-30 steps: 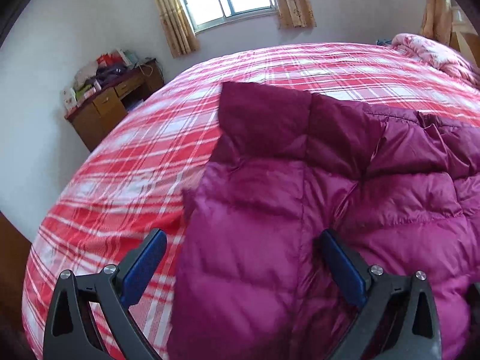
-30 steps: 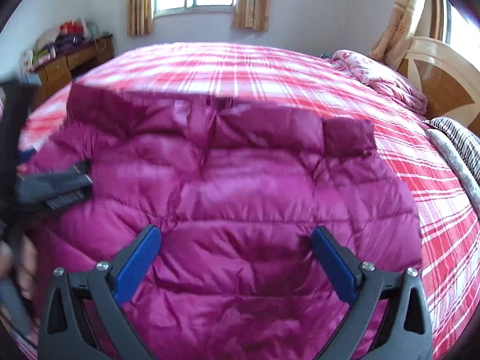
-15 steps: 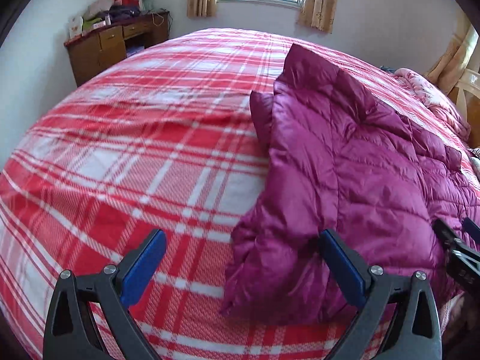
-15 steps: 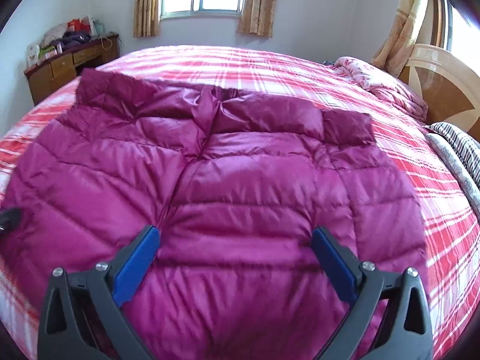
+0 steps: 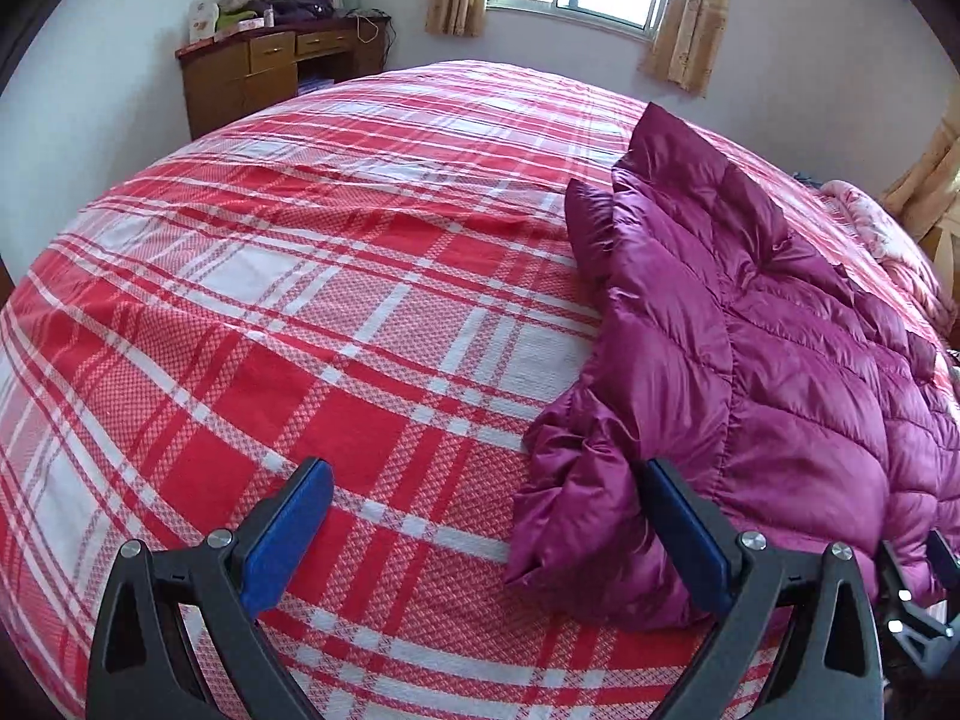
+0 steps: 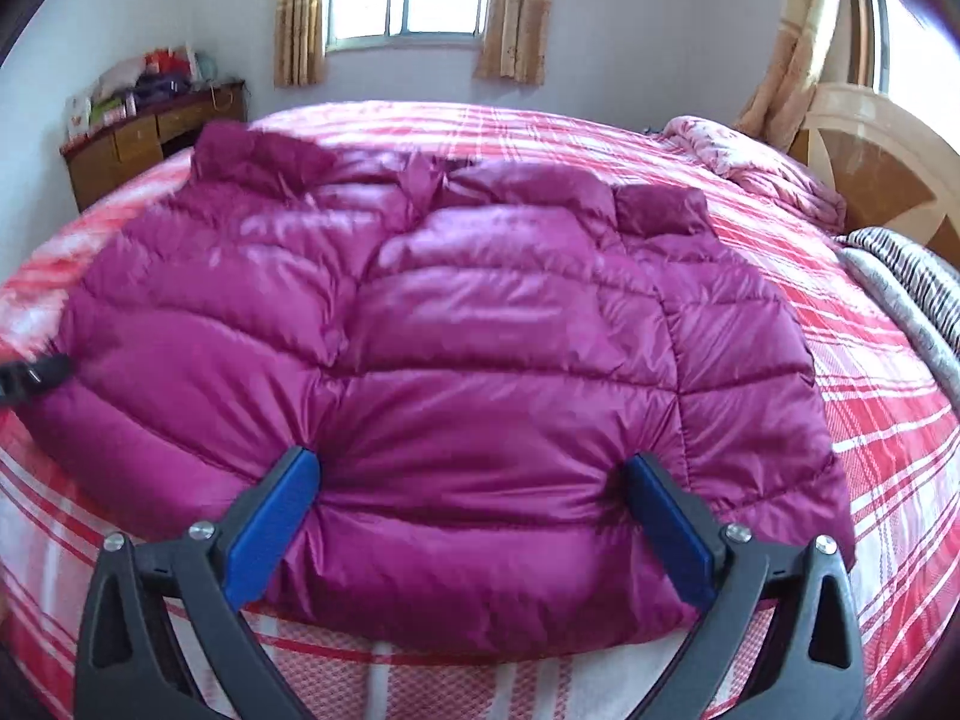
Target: Fold large clothes
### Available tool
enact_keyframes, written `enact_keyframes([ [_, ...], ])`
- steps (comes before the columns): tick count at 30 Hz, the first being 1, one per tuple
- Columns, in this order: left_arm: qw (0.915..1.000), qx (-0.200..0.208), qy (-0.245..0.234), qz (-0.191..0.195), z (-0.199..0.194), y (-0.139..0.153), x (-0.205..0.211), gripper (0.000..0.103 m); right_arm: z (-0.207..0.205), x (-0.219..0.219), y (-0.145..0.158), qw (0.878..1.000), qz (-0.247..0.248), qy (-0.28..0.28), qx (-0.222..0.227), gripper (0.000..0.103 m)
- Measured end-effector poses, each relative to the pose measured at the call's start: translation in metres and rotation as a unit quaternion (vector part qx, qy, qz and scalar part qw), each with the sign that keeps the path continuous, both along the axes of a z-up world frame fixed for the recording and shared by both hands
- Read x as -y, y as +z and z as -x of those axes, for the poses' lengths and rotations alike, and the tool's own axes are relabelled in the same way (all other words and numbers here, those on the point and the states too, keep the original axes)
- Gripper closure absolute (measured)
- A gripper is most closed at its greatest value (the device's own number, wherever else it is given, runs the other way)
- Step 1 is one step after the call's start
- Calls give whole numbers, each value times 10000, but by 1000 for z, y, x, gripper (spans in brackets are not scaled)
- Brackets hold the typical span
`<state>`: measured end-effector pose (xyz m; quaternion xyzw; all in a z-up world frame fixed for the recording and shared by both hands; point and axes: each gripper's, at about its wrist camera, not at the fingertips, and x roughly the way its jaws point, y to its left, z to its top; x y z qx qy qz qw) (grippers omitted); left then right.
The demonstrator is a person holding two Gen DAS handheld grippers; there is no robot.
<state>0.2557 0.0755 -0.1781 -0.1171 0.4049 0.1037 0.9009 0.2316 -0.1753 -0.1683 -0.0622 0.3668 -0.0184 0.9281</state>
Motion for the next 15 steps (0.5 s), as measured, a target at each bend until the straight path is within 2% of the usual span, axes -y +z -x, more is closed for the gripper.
enact_keyframes([
  [6, 9988, 66, -486, 84, 1, 0, 25, 1, 1, 5, 2, 9999, -59, 30, -135, 0],
  [7, 9985, 103, -538, 61, 2, -1, 27, 9, 0, 5, 3, 9998, -84, 52, -155, 0],
  [8, 9980, 166, -606, 87, 3, 1, 30, 35, 2, 8, 7, 9996, -171, 104, -183, 0],
  [9, 9965, 240, -770, 210, 5, 3, 31, 48, 4, 12, 12, 9993, -289, 167, -185, 1],
  [10, 9955, 253, -875, 276, 4, 6, 31, 65, 11, 18, 20, 9990, -405, 176, -84, 2],
  [11, 9950, 288, -919, 253, 4, 9, 31, 76, 16, 23, 27, 9990, -432, 103, 107, 3],
  [13, 9939, 385, -1008, 219, 5, 16, 31, 86, 31, 40, 41, 9971, -421, -193, 596, 4],
  [15, 9928, 500, -1074, 175, 8, 26, 35, 90, 35, 61, 48, 9949, -354, -564, 758, 7],
])
